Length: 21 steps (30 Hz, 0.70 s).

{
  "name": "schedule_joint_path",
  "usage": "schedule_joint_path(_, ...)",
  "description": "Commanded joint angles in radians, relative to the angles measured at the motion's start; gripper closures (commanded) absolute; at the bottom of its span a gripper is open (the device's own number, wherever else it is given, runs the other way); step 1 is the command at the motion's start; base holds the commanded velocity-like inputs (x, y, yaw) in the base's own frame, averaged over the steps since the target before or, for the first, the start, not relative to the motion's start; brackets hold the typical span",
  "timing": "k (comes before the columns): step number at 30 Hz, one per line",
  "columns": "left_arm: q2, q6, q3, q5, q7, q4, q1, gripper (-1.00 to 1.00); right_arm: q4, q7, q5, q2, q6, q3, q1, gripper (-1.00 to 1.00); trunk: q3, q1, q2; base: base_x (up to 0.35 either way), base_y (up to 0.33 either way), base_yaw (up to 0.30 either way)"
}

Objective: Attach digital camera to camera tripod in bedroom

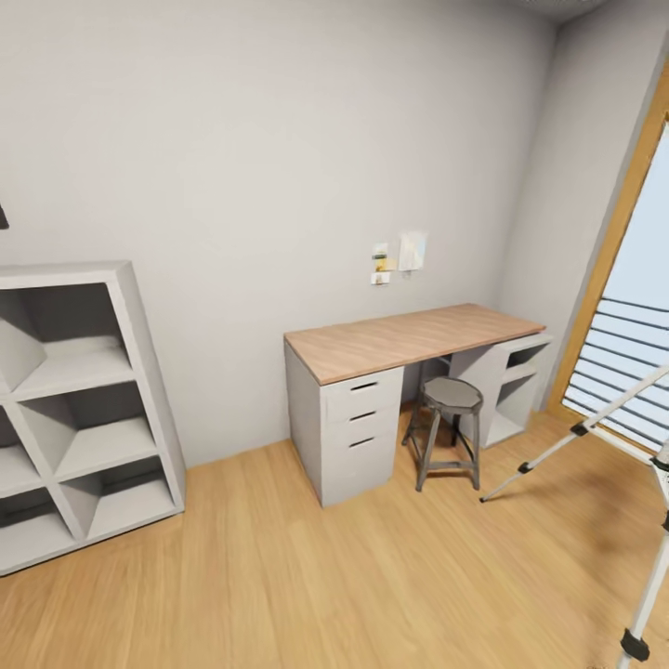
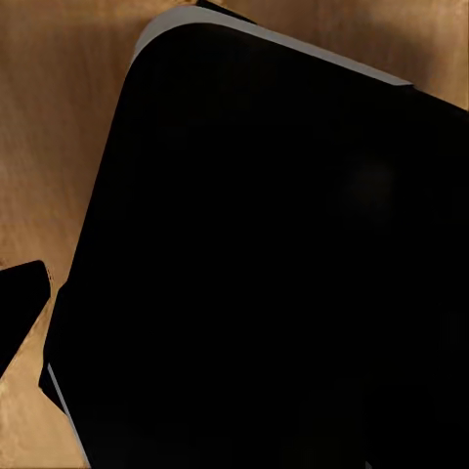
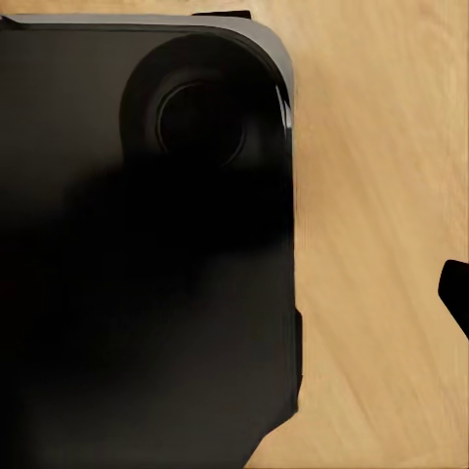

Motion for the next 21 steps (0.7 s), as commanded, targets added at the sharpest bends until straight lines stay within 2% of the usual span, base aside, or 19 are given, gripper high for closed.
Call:
schedule_joint_path(1,0.000,-0.001,-0.001,0.006,-0.001,-0.002,0.001,-1.00,0.000,-0.001,-0.001,0.000,-0.003,-0.004,0.000,-1.00,-0.001,0.000,0.000,0.173,0.218,-0.241)
schedule_joint_path(8,0.000,-0.001,-0.001,0.006,0.000,-0.002,0.000,-1.00,0.000,-0.001,-0.001,-0.001,-0.003,-0.005,0.000,-1.00,-0.001,0.000,0.000,0.102,0.118,-0.243)
schedule_joint_path(21,0.000,-0.001,0.001,0.006,0.002,-0.002,0.001,-1.00,0.000,-0.001,-0.001,-0.001,-0.003,-0.006,0.000,-1.00,-0.001,0.000,0.000,0.011,0.012,-0.244)
